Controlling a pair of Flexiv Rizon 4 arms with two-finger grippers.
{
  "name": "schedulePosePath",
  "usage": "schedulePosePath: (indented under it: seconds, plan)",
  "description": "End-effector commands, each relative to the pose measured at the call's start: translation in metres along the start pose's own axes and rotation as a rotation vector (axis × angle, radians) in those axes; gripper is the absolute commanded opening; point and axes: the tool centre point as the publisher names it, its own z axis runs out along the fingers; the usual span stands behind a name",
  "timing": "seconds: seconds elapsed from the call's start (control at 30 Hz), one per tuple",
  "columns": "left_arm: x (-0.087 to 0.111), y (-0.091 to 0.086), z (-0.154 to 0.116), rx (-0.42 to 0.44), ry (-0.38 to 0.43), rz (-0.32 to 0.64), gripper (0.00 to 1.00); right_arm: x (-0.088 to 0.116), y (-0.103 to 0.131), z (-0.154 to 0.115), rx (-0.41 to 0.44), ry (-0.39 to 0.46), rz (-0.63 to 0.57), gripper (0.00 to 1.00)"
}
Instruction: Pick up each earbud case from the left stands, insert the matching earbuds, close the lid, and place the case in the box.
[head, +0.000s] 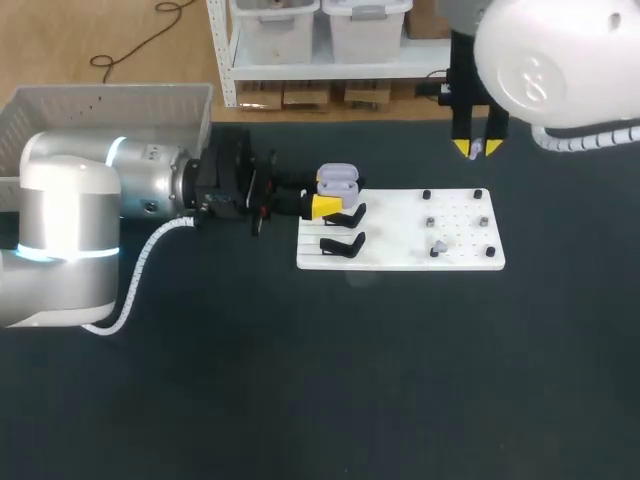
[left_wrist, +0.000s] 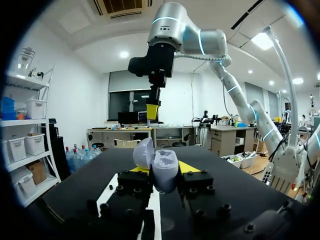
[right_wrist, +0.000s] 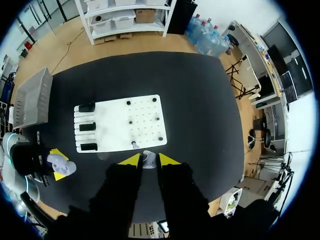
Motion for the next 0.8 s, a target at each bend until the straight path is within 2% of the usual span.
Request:
schedulePosePath:
  seconds: [0.03,0.37,0.57,0.8]
  plan:
    - [0.006,-0.006,0.008,-0.001,-0.002,-0.006,0.0,0.008,-0.007,0.0,-0.014,-0.022,0.003,0.0]
    - [0.013,-0.011,0.014,-0.013,-0.011,-0.029,0.0,0.008,-0.007,0.0,-0.014,-0.022,0.003,0.0]
    - [0.014,-0.016,0.019,0.007,-0.004,-0.007,0.0,0.008,-0.007,0.0,-0.014,-0.022,0.003,0.0]
    - [0.015,-0.011,0.022,0.013,0.002,0.004,0.0,0.008,-0.007,0.0,-0.014,-0.022,0.003,0.0]
